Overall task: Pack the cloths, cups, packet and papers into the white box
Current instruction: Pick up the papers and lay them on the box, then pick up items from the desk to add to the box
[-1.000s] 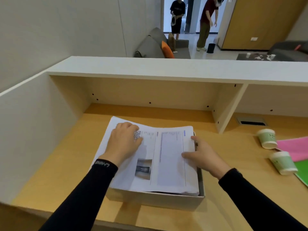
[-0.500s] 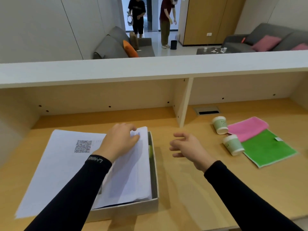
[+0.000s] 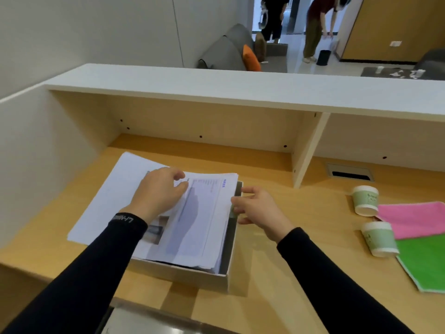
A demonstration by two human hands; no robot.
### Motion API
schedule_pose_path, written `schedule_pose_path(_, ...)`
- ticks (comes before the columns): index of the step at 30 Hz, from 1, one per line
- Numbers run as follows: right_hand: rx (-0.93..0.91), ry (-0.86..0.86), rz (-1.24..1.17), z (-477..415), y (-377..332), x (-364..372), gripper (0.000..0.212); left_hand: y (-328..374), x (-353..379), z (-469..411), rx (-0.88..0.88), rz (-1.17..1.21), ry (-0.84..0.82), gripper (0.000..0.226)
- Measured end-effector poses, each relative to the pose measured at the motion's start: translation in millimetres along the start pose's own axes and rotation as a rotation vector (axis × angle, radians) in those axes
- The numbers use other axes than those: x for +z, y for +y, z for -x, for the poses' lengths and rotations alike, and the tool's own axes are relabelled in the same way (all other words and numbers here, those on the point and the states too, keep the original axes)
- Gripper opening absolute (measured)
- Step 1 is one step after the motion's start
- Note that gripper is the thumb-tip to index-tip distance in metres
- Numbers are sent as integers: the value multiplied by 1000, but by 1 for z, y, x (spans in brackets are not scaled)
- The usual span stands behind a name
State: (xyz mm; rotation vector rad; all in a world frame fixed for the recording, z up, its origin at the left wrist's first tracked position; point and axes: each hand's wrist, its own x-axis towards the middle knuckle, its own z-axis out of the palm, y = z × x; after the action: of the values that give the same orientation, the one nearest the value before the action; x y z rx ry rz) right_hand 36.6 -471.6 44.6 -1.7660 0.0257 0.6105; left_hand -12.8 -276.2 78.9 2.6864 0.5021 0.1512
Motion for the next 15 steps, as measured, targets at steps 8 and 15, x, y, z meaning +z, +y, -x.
schedule_pose_path(8,100,265,-71,-5,26,-84,48,65,27,-8,234,62,-50,31)
schedule_pose_path(15,116,639,-75,23,85,-204,48,197,98,1,452,95,-287,36)
